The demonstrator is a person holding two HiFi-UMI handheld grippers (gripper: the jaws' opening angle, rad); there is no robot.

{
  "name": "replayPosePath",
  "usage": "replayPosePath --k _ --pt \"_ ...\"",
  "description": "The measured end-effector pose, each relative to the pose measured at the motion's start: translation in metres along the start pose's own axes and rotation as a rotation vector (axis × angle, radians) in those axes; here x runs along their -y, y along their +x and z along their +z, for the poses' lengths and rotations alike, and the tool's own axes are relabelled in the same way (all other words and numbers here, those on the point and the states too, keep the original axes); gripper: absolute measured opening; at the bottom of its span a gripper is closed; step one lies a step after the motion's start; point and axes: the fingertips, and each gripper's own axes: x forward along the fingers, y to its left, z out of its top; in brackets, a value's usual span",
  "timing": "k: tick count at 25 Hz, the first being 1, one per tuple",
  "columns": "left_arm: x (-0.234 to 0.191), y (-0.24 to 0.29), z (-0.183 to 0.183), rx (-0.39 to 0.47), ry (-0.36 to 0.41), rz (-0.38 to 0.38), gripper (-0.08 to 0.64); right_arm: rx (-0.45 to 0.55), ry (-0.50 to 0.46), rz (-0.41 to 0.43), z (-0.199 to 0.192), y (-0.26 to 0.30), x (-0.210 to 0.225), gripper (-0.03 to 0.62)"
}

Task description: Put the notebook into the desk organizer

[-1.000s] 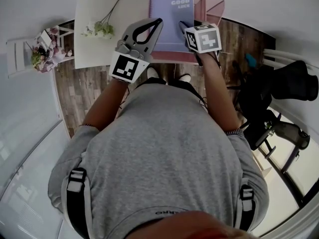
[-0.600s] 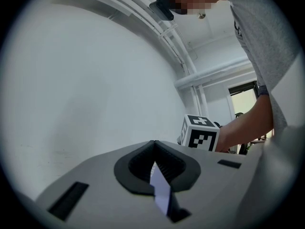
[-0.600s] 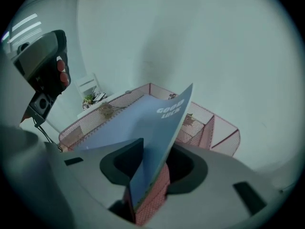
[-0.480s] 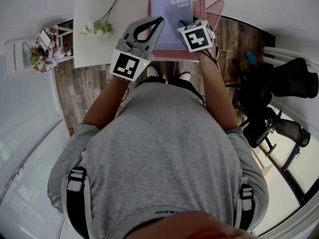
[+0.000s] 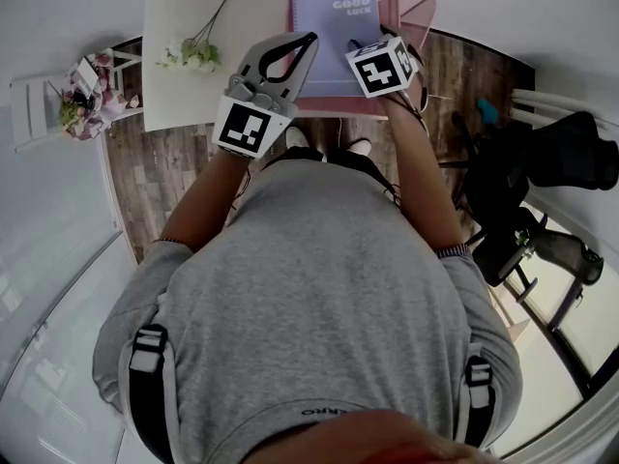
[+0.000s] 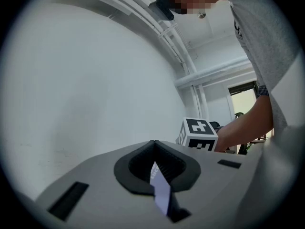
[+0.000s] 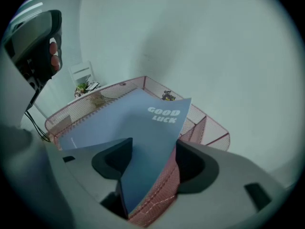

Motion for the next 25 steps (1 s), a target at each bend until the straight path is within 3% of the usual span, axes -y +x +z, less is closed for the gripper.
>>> replayPosePath --k 1,8,14,20,23,25 --pt "0.0 0.0 0.0 0.0 -0.002 0.001 0.02 -0.008 -0.005 -0.004 -0.002 0.001 0.002 0.311" --pt "-0.002 0.001 -0.002 -0.002 -0.002 -0.003 0.02 -0.007 -0.01 -0.02 -0.004 0.006 0.007 0.313" --pt "0.0 0.0 -0.005 -0.019 -0.008 -0.002 0.02 0.128 0.035 0.032 0.003 -0.027 0.014 0.307" --pt "0.007 0.0 0.001 -0.02 0.009 -0.001 0.02 0.394 0.079 0.048 0.028 -0.097 0.023 0.149" --pt "0.014 0.002 0.009 -0.008 0.006 0.005 0.02 0.57 0.103 0.103 0.04 -0.137 0.02 0.028" --pt "0.02 0.002 0.015 -0.003 0.003 0.012 0.02 0.673 0.117 0.153 0.041 -0.158 0.016 0.012"
